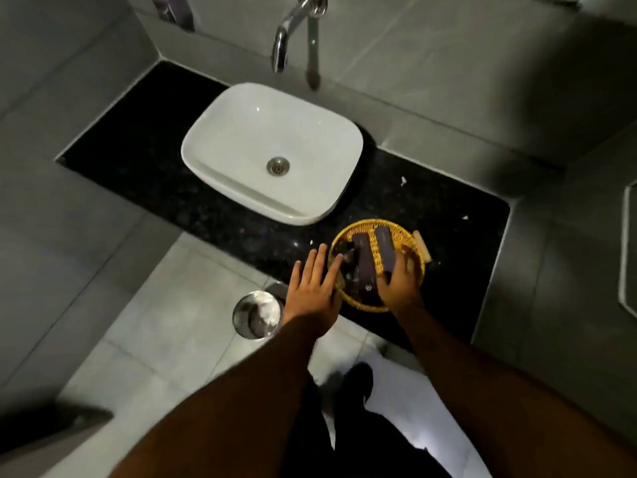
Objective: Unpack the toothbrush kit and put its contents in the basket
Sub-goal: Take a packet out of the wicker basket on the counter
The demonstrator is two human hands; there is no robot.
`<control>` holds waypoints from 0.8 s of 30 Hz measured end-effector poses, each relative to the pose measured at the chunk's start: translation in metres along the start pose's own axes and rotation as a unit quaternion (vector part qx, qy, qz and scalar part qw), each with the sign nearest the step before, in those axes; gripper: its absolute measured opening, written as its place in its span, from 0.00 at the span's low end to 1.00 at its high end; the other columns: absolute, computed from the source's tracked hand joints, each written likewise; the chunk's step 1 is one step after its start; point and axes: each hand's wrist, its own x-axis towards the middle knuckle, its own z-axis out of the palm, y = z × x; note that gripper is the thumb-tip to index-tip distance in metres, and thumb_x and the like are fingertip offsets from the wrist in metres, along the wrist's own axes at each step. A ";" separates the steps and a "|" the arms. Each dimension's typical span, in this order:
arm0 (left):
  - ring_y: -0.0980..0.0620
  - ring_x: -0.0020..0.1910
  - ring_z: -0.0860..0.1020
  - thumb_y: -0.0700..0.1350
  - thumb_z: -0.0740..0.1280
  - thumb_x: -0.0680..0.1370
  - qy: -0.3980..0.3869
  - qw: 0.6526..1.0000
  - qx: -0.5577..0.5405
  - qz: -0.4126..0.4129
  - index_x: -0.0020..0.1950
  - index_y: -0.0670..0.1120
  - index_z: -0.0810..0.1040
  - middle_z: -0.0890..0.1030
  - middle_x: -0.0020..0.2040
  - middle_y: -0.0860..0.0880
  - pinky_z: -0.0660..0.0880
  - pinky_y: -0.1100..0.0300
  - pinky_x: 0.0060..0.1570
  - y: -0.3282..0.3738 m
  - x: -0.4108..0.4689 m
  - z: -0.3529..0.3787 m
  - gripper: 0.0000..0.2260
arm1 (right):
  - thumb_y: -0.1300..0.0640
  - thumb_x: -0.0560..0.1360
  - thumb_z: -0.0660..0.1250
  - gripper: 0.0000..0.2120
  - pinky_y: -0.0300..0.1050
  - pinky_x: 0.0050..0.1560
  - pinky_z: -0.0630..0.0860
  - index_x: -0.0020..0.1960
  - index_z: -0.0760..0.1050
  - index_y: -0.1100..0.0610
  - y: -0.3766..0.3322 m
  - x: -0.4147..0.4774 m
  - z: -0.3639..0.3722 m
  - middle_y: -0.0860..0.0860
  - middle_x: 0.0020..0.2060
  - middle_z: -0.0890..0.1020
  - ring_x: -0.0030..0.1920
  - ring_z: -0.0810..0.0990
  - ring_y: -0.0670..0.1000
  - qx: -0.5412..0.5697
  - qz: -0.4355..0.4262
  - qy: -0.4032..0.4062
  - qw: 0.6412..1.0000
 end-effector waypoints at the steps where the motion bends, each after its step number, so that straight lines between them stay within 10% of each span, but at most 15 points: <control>1: 0.43 0.88 0.44 0.58 0.54 0.84 -0.012 1.000 0.004 0.001 0.88 0.55 0.43 0.41 0.89 0.45 0.48 0.38 0.85 0.000 0.000 0.002 0.34 | 0.57 0.80 0.69 0.37 0.56 0.81 0.60 0.83 0.56 0.62 0.000 0.004 0.004 0.63 0.81 0.61 0.81 0.61 0.63 0.027 0.021 0.010 0.999; 15: 0.46 0.88 0.44 0.64 0.46 0.86 0.015 0.998 -0.054 -0.033 0.88 0.55 0.47 0.48 0.89 0.48 0.42 0.40 0.85 -0.011 0.010 -0.013 0.31 | 0.62 0.79 0.69 0.20 0.58 0.73 0.73 0.70 0.75 0.66 0.001 0.002 0.006 0.64 0.72 0.71 0.72 0.73 0.65 0.102 0.069 0.049 0.991; 24: 0.40 0.66 0.82 0.70 0.53 0.81 0.017 0.924 -0.335 -0.184 0.73 0.59 0.73 0.85 0.66 0.46 0.78 0.45 0.65 0.013 0.047 -0.069 0.26 | 0.62 0.74 0.74 0.25 0.42 0.64 0.71 0.71 0.76 0.59 0.001 -0.038 0.005 0.56 0.68 0.75 0.67 0.77 0.56 0.141 -0.109 0.037 0.983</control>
